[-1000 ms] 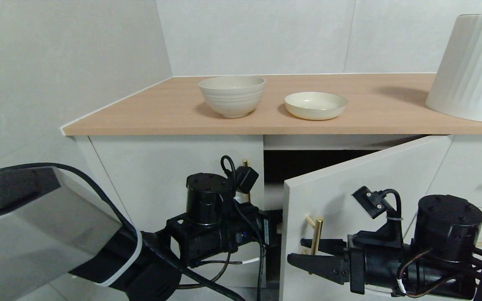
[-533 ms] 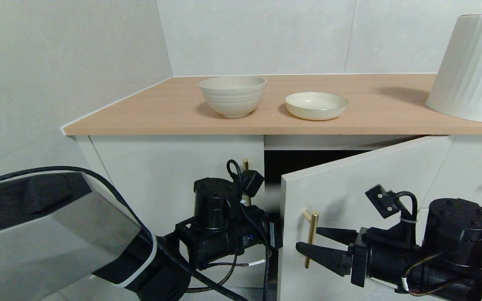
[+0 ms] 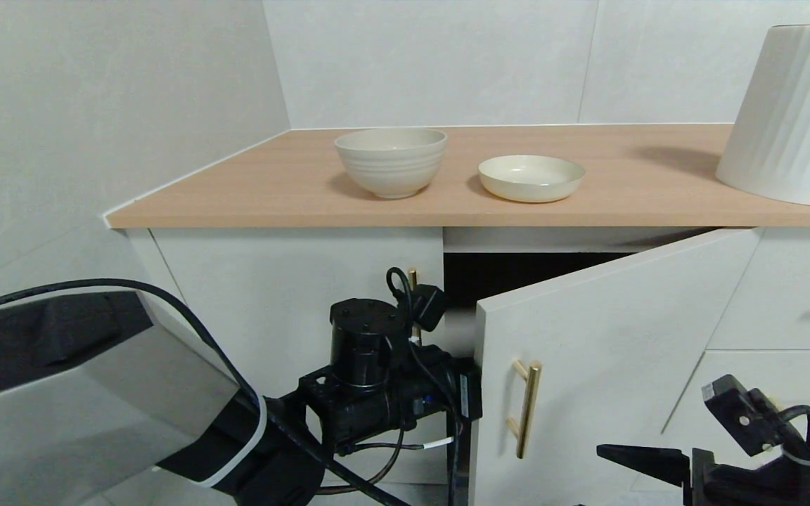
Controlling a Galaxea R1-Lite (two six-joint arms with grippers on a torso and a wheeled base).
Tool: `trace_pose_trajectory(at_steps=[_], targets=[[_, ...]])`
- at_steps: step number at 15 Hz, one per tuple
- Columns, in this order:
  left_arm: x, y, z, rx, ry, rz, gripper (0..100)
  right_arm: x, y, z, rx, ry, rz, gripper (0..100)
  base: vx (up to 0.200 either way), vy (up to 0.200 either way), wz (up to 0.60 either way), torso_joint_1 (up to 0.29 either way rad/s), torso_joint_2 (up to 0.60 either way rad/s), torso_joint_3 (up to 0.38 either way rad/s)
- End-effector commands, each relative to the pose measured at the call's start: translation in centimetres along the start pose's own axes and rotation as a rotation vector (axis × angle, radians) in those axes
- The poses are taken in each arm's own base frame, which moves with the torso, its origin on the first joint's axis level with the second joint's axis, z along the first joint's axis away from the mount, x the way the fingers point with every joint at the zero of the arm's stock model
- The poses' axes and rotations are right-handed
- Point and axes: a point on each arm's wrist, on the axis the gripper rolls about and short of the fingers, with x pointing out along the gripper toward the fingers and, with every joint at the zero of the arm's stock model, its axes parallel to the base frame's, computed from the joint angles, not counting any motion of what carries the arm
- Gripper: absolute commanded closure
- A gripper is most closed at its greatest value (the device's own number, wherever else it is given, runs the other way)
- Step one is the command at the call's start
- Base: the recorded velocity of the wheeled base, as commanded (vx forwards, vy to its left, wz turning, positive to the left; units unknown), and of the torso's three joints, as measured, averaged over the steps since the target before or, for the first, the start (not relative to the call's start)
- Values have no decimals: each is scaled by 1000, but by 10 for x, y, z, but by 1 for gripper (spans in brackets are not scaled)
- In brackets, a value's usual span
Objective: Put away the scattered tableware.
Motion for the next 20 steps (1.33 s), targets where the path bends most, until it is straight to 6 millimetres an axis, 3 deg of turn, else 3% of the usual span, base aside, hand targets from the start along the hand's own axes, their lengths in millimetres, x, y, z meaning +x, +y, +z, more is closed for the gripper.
trace_pose_trajectory(at_steps=[1, 3, 9, 12, 16, 20], targets=[[-1, -4, 0, 2, 1, -8, 100, -17, 7, 3, -13, -35, -2, 0, 0, 0, 0, 0, 0, 0], [0, -5, -1, 3, 3, -12, 100, -16, 7, 3, -9, -24, -5, 0, 0, 0, 0, 0, 0, 0], [2, -5, -2, 0, 8, -13, 100, -16, 7, 1, -6, -12, -6, 0, -200, 0, 0, -1, 4, 4], [22, 4, -6, 0, 6, -9, 100, -17, 7, 2, -7, -15, -6, 0, 0, 0, 0, 0, 0, 0], [26, 4, -4, 4, -3, -15, 100, -16, 7, 2, -8, -15, -6, 0, 0, 0, 0, 0, 0, 0], [27, 2, 2, 10, -22, -23, 100, -16, 7, 2, -8, -14, -7, 0, -200, 0, 0, 9, 2, 0]])
